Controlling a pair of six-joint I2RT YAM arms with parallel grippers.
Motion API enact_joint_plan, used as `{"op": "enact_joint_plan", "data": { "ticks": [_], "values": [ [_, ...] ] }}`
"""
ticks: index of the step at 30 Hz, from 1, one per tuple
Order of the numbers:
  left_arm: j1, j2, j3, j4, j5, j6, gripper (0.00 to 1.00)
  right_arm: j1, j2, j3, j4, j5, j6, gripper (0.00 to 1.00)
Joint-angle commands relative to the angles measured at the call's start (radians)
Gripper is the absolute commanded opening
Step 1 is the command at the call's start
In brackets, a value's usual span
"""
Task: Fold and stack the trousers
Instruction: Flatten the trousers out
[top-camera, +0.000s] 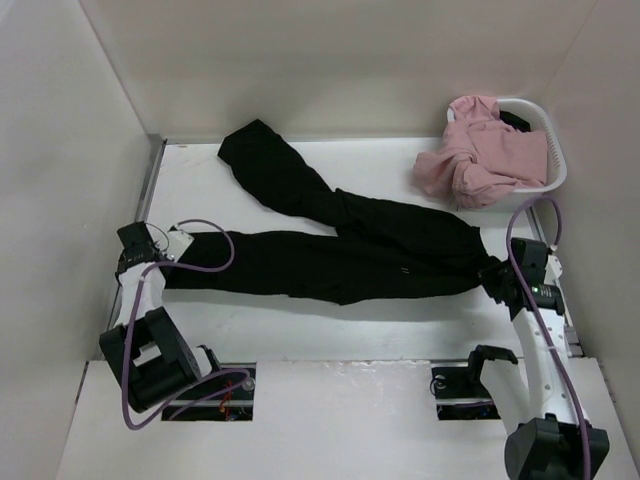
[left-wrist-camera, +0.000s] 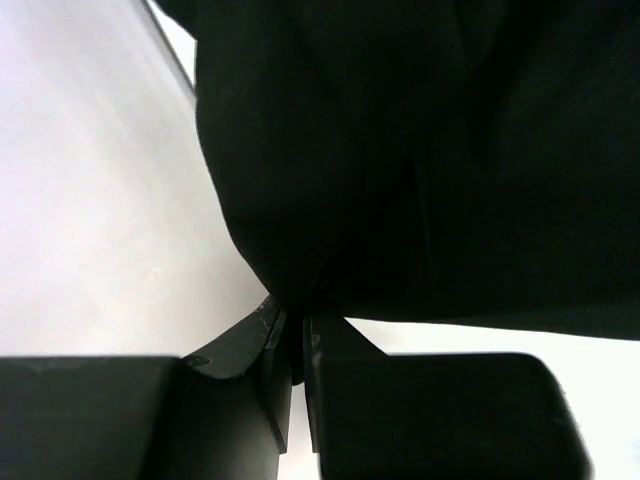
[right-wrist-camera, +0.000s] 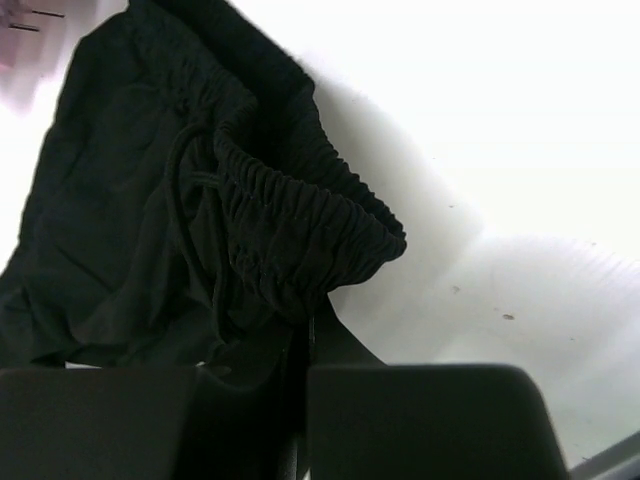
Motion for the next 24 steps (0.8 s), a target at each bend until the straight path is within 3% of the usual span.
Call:
{"op": "enact_joint_plan", "data": {
  "ticks": [1,7,11,13,15,18,19,21,24],
  "values": [
    [0.028,-0.054,0.066,0.017,-0.003,0.037,0.04,-0.029,-0.020,0.069,-0.018,-0.001,-0.068,0.00],
    [0.069,-0.103,-0.003,-0.075,0.028,0.106,0.05,-0.050,-0.184,0.041,-0.138,-0.013,-0.020,0.00],
    [0.074,-0.129,-0.028,-0.102,0.029,0.118,0.08,-0.079,-0.207,0.023,-0.196,-0.050,-0.002,0.07],
    [0.076,-0.137,-0.032,-0.121,0.026,0.123,0.16,-0.089,-0.240,0.019,-0.219,-0.043,0.020,0.22],
    [0.083,-0.145,-0.028,-0.167,0.025,0.139,0.31,-0.113,-0.270,0.027,-0.256,-0.032,0.043,0.36],
    [0.100,-0.151,0.009,-0.245,0.039,0.152,0.55,-0.176,-0.293,0.056,-0.296,-0.013,0.015,0.44],
    [0.109,-0.149,0.032,-0.265,0.043,0.158,0.60,-0.188,-0.298,0.070,-0.305,-0.006,0.006,0.53],
    [0.131,-0.139,0.084,-0.286,0.055,0.164,0.63,-0.181,-0.300,0.104,-0.329,0.022,0.009,0.61],
    [0.149,-0.105,0.188,-0.291,0.080,0.160,0.65,-0.187,-0.303,0.162,-0.356,0.048,0.014,0.64]
  ]
}}
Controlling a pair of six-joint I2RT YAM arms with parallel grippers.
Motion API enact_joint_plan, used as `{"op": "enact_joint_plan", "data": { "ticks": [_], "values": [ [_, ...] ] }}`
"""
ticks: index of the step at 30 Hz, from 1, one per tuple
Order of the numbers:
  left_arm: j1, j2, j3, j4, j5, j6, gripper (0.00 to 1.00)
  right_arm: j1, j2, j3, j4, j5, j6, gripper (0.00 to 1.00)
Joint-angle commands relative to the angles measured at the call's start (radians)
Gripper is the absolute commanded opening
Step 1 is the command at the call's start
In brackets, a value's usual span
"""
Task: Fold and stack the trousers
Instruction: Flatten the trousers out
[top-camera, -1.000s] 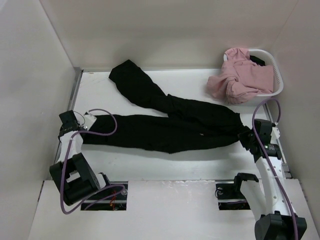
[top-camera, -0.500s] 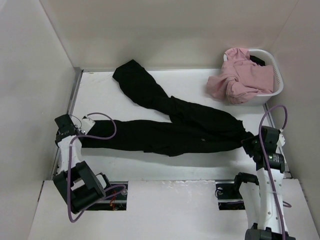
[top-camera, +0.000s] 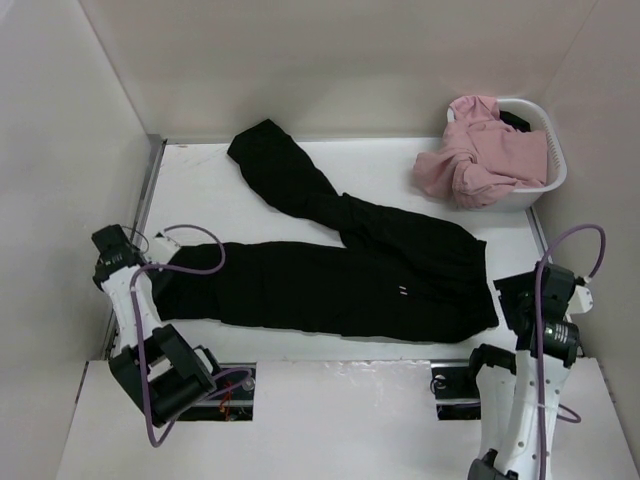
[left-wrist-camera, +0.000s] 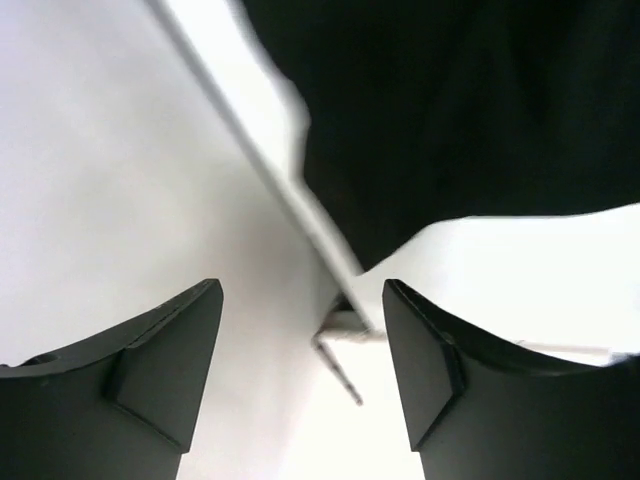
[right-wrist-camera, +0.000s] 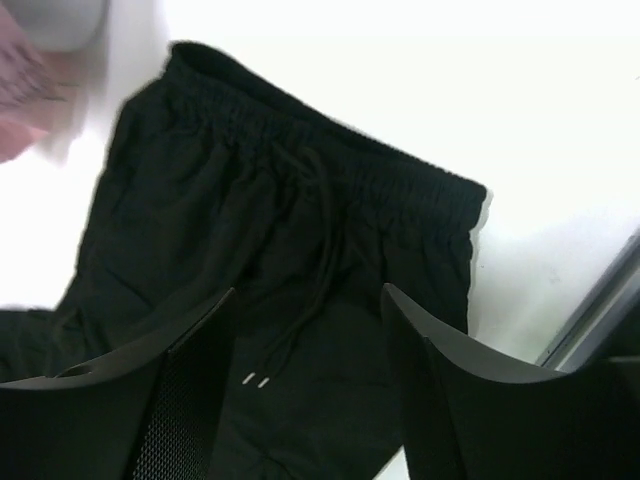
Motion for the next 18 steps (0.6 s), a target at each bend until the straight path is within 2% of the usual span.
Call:
{"op": "enact_joint_plan", "data": {
  "ticks": [1,4,7,10,13,15,18],
  "values": [
    [0.019,0.029,0.164,-0.004,0.058,0.011,0.66,-0.012,-0.012,0.107,-0.037,0.069,-0.001,0.64],
    [0.008,0.137,0.260,0.002,0.108,-0.070,0.67,0.001,0.006,0.143,0.006,0.101,-0.019,0.65],
    [-0.029,0.304,0.315,0.034,0.144,-0.189,0.66,0.060,0.054,0.095,0.127,0.039,-0.027,0.65],
    [-0.073,0.449,0.349,0.085,0.129,-0.312,0.61,0.155,0.147,0.037,0.224,0.003,-0.009,0.60],
    [-0.110,0.513,0.329,0.128,0.132,-0.357,0.61,0.261,0.204,-0.021,0.294,0.031,0.043,0.55],
    [-0.132,0.555,0.297,0.198,0.098,-0.361,0.61,0.318,0.247,-0.072,0.318,0.063,0.106,0.56],
    [-0.135,0.622,0.295,0.324,-0.020,-0.375,0.61,0.327,0.304,-0.123,0.325,0.097,0.129,0.56]
  ]
}}
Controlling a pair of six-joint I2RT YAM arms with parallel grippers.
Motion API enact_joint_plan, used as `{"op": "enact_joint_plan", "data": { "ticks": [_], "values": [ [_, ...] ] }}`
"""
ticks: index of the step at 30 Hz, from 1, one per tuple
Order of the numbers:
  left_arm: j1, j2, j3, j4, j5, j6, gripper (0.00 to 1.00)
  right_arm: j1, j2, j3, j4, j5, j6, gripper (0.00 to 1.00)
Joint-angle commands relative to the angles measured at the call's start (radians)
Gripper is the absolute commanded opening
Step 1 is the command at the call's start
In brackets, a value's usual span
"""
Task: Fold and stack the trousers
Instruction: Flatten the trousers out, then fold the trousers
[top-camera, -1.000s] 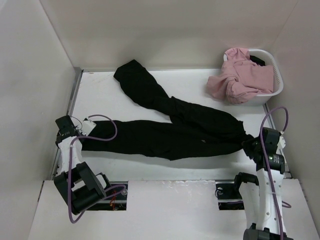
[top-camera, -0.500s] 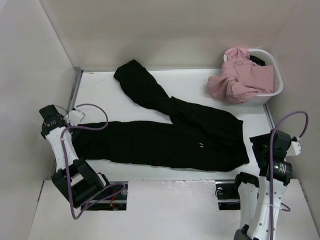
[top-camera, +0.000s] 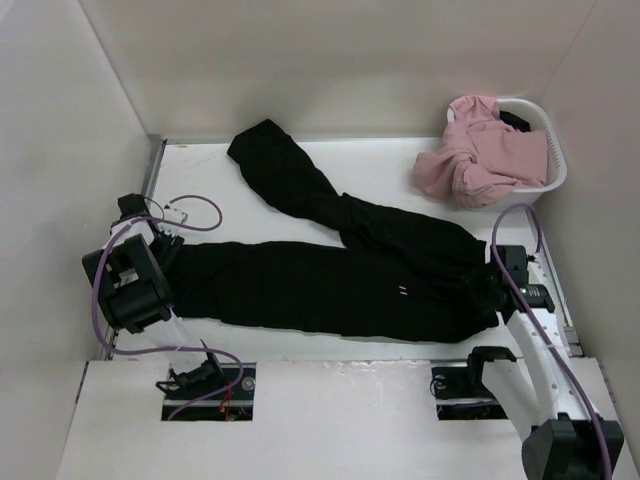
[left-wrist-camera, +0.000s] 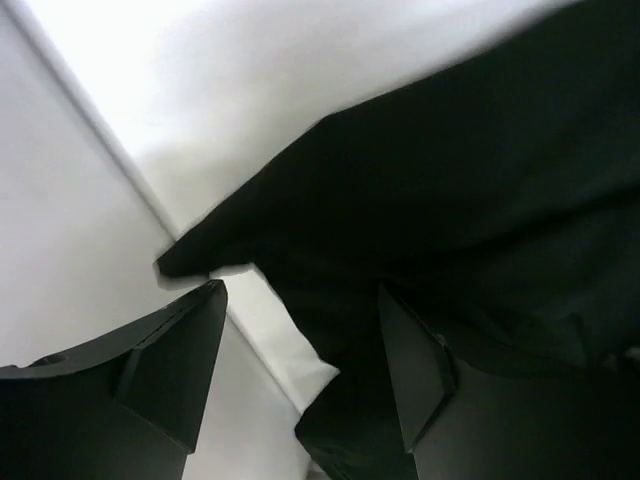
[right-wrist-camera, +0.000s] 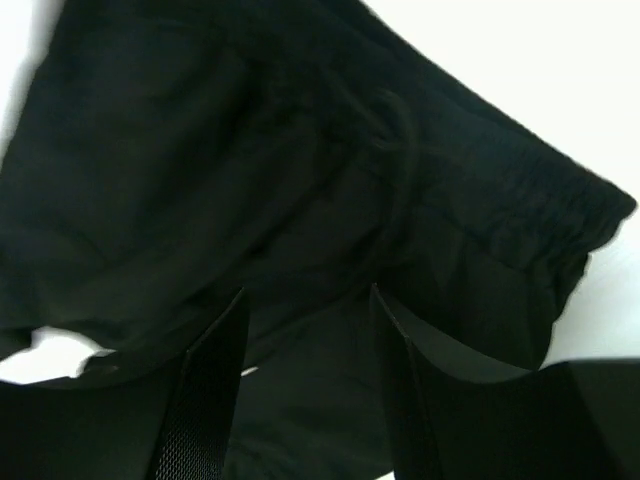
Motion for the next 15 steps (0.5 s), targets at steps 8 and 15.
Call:
{"op": "enact_joint_plan", "data": {
  "ticks": [8,15],
  "values": [
    [-0.035,-0.068,0.068,0.244,-0.178,-0.064,0.66,-0.099,0.053,-0.018,0.102,0.146,-0.002,0.59],
    [-0.269,0.014,0.469,0.036,0.027,-0.174,0.71,-0.107,0.204,0.142,0.274,0.168,-0.257,0.71]
  ]
}}
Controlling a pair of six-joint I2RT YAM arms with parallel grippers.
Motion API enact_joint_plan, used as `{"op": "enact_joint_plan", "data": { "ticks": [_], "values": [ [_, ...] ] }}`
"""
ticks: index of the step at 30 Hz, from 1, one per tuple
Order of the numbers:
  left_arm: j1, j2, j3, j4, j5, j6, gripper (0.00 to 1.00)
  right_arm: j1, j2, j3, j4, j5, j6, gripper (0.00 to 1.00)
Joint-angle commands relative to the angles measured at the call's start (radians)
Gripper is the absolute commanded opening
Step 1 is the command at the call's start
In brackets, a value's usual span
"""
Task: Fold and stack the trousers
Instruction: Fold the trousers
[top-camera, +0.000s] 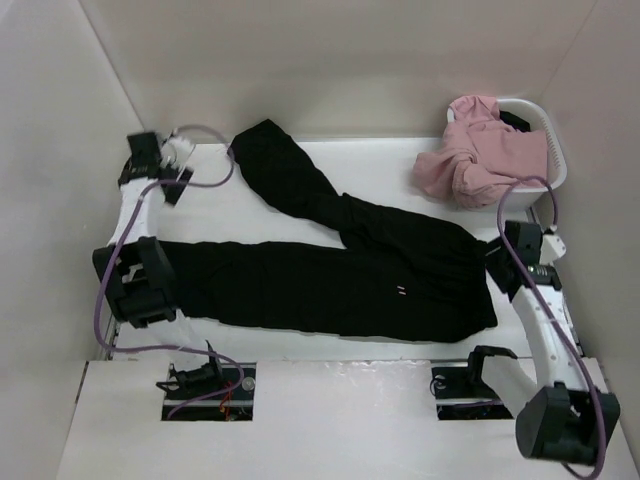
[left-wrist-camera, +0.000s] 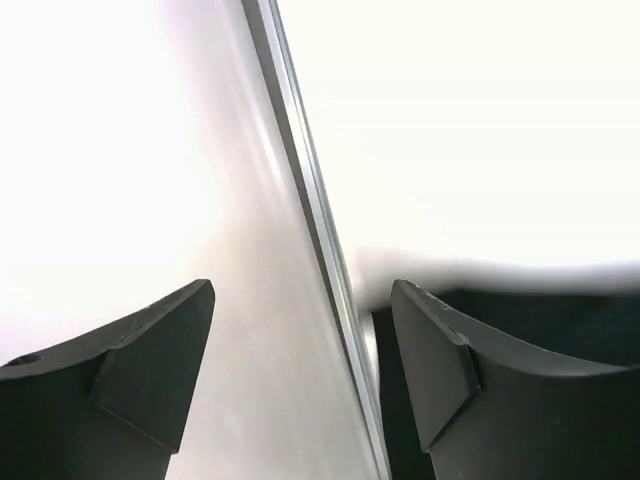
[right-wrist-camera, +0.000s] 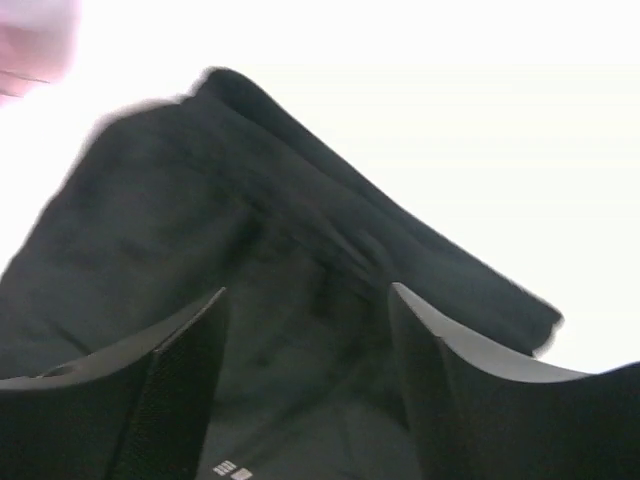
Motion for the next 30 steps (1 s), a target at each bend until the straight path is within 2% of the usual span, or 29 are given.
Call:
{"op": "enact_joint_plan", "data": {
  "ticks": [1,6,9,12,15,22,23,25,26,28,30],
  "values": [
    [-0.151,0.110,0.272,-0.064,0.140,-0.126,0.71,-0.018,0.114,0.087,0.183,0.023,-0.146,0.73],
    [-0.269,0.483,0.702,-0.044,0.196,-0.393,0.71,-0.049,0.344,0.151,0.332,-0.047,-0.188,0.78],
    [-0.311,0.623,0.851,0.067,0.191,-0.569,0.71,-0.042,0.465,0.203,0.370,-0.058,-0.202,0.80],
    [-0.340,0.675,0.846,0.225,0.236,-0.653,0.74,0.001,0.574,0.265,0.387,-0.061,-0.209,0.81],
    [-0.360,0.720,0.846,0.283,0.260,-0.665,0.76,0.030,0.652,0.308,0.389,-0.055,-0.208,0.82],
    [-0.372,0.781,0.781,0.231,0.227,-0.670,0.77,0.041,0.746,0.345,0.354,-0.037,-0.170,0.83],
    [-0.378,0.795,0.784,0.211,0.217,-0.659,0.76,0.041,0.755,0.346,0.345,-0.037,-0.162,0.88],
    [-0.395,0.818,0.787,0.180,0.201,-0.619,0.69,0.043,0.777,0.351,0.326,-0.037,-0.157,0.87],
    [-0.406,0.826,0.783,0.171,0.196,-0.587,0.59,0.043,0.787,0.352,0.322,-0.040,-0.156,0.83],
    [-0.423,0.832,0.766,0.143,0.182,-0.517,0.40,0.041,0.801,0.349,0.321,-0.049,-0.151,0.66],
    [-0.429,0.830,0.740,0.116,0.158,-0.463,0.22,0.041,0.797,0.332,0.329,-0.056,-0.136,0.32]
  ]
}}
